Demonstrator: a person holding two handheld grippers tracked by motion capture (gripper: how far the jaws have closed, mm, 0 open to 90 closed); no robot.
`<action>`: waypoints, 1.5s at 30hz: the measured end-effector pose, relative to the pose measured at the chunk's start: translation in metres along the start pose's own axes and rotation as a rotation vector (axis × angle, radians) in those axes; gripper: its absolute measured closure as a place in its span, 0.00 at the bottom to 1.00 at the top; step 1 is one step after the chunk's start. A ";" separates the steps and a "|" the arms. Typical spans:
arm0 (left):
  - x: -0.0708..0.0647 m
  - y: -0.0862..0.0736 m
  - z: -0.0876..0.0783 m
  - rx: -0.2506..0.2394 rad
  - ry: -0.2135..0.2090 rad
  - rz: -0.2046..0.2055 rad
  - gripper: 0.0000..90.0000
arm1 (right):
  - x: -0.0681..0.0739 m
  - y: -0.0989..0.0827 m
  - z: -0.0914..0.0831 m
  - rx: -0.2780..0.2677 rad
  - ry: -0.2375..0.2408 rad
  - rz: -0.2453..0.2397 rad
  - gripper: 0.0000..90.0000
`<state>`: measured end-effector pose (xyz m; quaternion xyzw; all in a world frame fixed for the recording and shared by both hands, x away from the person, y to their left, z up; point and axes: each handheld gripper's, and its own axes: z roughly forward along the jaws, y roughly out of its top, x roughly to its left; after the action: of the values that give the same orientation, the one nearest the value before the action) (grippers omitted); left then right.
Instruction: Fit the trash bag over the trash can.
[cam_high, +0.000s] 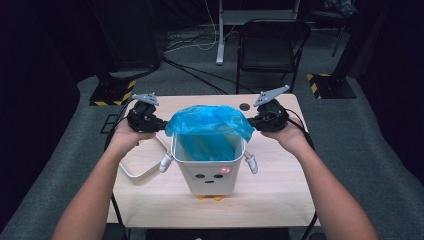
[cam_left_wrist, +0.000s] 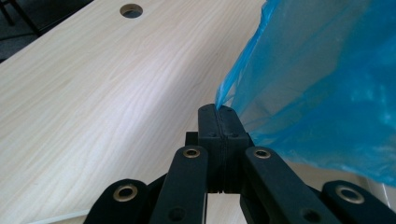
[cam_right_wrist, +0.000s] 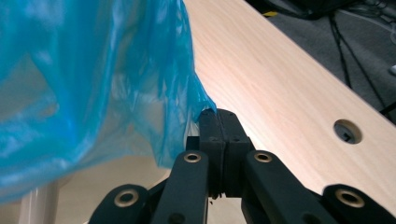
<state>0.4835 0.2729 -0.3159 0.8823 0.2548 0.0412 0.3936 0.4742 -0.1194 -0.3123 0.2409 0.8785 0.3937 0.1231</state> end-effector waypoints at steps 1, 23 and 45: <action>0.000 -0.001 0.001 0.002 0.000 -0.002 0.99 | 0.001 -0.001 0.001 0.005 0.004 0.001 1.00; 0.004 -0.021 -0.005 -0.043 0.016 -0.060 0.77 | 0.000 -0.019 -0.007 -0.055 0.046 0.073 0.72; -0.005 -0.030 -0.052 -0.200 0.020 -0.030 0.58 | 0.000 -0.029 -0.064 -0.230 0.023 0.093 0.66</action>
<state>0.4522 0.3225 -0.3013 0.8343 0.2665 0.0693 0.4776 0.4388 -0.1761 -0.2920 0.2612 0.8168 0.4998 0.1217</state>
